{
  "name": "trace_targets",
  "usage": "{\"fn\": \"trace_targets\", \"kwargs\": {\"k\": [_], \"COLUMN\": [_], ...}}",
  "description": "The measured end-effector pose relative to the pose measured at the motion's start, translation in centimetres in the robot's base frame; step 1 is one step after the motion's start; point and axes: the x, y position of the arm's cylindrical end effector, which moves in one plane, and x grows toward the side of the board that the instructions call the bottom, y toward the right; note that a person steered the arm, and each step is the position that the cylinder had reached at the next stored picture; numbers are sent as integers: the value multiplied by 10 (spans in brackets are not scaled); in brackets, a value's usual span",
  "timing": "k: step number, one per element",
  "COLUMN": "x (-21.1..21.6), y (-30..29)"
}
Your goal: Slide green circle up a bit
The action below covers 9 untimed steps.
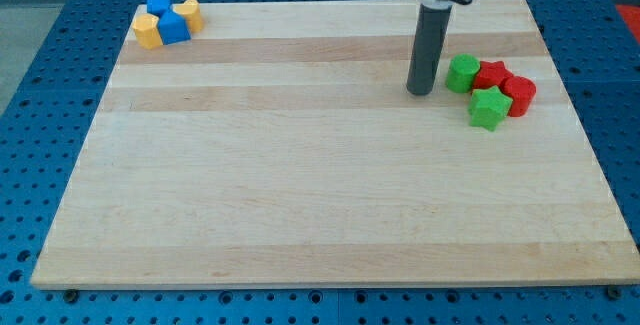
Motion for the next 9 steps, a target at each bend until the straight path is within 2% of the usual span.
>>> {"fn": "trace_targets", "kwargs": {"k": [3, 6, 7, 8, 9], "x": [3, -18, -11, -10, -30], "y": [51, 52, 41, 6, -1]}}
